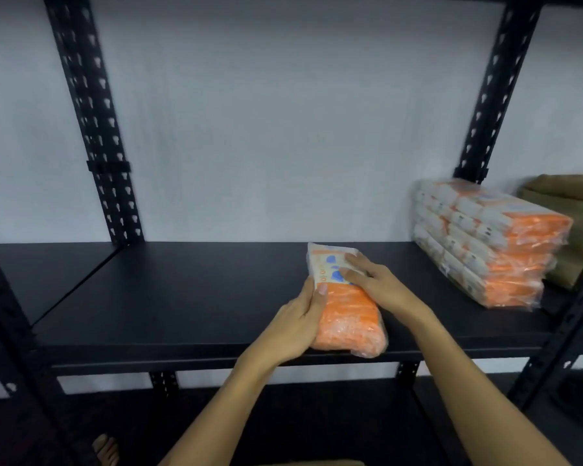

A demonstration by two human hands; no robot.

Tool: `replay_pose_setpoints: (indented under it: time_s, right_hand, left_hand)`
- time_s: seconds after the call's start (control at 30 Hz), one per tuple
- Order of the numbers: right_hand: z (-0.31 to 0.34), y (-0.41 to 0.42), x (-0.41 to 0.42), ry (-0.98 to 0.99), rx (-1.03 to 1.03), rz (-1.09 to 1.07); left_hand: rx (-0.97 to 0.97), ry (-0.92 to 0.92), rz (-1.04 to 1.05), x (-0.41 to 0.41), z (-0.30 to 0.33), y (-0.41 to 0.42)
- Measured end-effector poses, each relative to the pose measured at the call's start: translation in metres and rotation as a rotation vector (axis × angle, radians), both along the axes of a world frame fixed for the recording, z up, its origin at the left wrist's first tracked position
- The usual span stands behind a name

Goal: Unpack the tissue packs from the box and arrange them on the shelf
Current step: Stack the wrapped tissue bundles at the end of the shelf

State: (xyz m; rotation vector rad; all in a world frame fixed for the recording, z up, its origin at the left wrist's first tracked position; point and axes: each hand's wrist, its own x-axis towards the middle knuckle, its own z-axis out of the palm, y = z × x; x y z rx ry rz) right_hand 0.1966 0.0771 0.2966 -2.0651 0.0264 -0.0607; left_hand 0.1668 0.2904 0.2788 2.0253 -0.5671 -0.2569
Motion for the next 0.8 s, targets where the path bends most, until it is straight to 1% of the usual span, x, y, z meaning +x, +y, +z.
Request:
replay_pose_setpoints:
  time_s: [0.07,0.13,0.17,0.23,0.27,0.3,0.37,0.43,0.5,0.6,0.7,0.8]
  right_hand:
    - [0.010,-0.015,0.009,0.052,-0.152,0.036]
    - [0.020,-0.025,0.019,0.044,-0.336,-0.008]
    - [0.024,-0.026,0.023,0.021,-0.425,-0.045]
    - [0.029,-0.021,0.027,-0.020,-0.525,-0.133]
    - [0.029,-0.013,0.025,-0.036,-0.529,-0.172]
    - [0.028,-0.002,0.022,-0.042,-0.498,-0.199]
    - [0.024,0.023,0.014,-0.004,-0.463,-0.210]
    - [0.017,0.040,0.008,0.080,-0.596,-0.206]
    - [0.013,0.045,0.007,0.106,-0.700,-0.209]
    - [0.015,0.034,0.011,0.095,-0.738,-0.194]
    - [0.022,0.016,0.013,0.157,-0.799,-0.171]
    - [0.025,-0.008,0.013,0.185,-0.824,-0.213]
  left_hand:
    - [0.032,-0.020,-0.029,0.008,0.003,-0.002]
    - [0.110,-0.093,-0.016,0.024,0.003,-0.003]
    - [0.192,-0.141,0.016,0.036,0.001,-0.001]
    - [0.463,-0.230,0.137,0.059,-0.006,0.003]
    - [0.590,-0.251,0.190,0.065,-0.011,0.006]
    - [0.664,-0.255,0.222,0.069,-0.018,0.007]
    - [0.692,-0.267,0.239,0.071,-0.028,0.008]
    - [0.680,-0.292,0.243,0.072,-0.031,0.007]
    - [0.679,-0.303,0.249,0.073,-0.030,0.008]
    - [0.685,-0.299,0.253,0.074,-0.031,0.009]
    - [0.704,-0.290,0.254,0.074,-0.030,0.009]
    - [0.725,-0.281,0.253,0.074,-0.028,0.008]
